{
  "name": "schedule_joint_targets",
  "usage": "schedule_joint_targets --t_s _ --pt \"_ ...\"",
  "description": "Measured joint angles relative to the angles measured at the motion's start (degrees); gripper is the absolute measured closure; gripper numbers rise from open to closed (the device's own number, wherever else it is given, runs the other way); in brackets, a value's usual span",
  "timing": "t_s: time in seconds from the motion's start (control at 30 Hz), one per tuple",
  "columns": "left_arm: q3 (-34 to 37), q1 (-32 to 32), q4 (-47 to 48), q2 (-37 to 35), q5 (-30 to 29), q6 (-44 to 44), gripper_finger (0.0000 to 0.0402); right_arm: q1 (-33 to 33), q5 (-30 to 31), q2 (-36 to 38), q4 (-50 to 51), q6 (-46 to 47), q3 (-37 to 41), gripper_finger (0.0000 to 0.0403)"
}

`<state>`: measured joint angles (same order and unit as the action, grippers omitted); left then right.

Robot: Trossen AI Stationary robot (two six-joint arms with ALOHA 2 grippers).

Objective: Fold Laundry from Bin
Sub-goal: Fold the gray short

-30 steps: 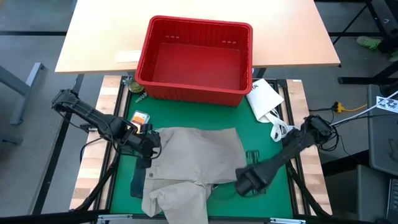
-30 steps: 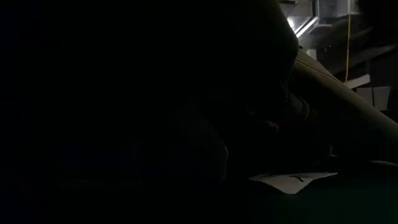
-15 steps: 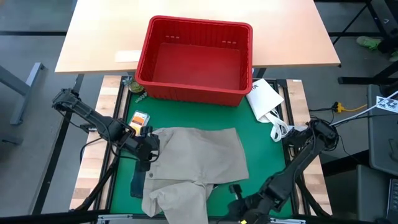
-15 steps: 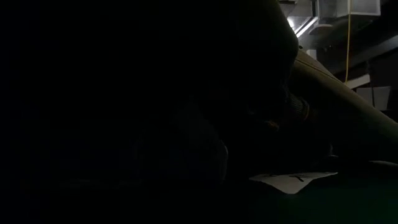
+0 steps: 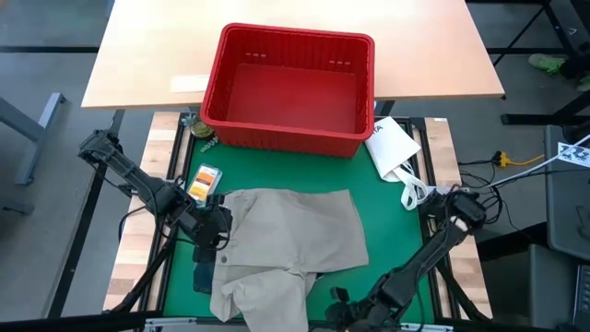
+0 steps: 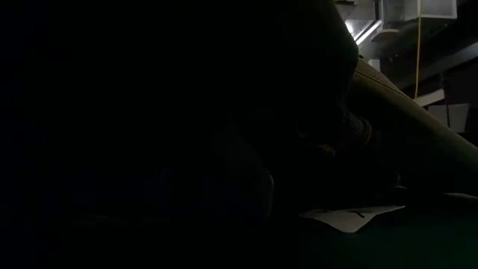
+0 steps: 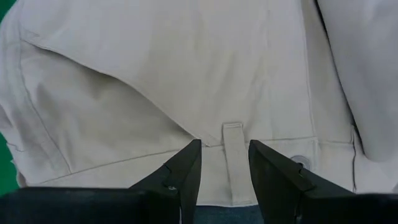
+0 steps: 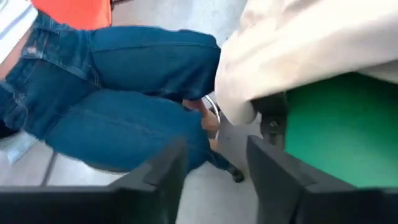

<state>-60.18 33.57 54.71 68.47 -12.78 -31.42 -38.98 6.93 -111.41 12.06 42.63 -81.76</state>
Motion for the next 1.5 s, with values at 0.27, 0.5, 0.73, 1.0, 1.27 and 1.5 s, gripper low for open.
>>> schedule_joint_targets --t_s 0.27,0.5,0.73,1.0,1.27,1.5 --pt "0.0 2.2 -0.2 0.0 0.0 0.0 0.0273 0.1 0.1 -8.0 -14.8 2.5 0.0 0.0175" --pt "0.0 3.0 -0.3 0.0 0.0 0.0 0.0273 1.8 0.5 -12.2 -19.8 6.3 0.0 0.0171" --pt "0.0 3.0 -0.3 0.0 0.0 0.1 0.0273 2.4 -5.5 -13.1 -19.0 11.6 0.0 0.0171" --pt "0.0 3.0 -0.3 0.0 0.0 2.4 0.0273 2.3 -4.6 -13.1 -17.6 14.3 0.0 0.0171" --pt "0.0 3.0 -0.3 0.0 0.0 2.5 0.0273 2.3 4.4 -13.1 -16.8 14.4 0.0 0.0171" --pt "0.0 3.0 -0.3 0.0 0.0 2.5 0.0273 2.3 5.7 -13.3 -17.6 16.2 0.1 0.0185"
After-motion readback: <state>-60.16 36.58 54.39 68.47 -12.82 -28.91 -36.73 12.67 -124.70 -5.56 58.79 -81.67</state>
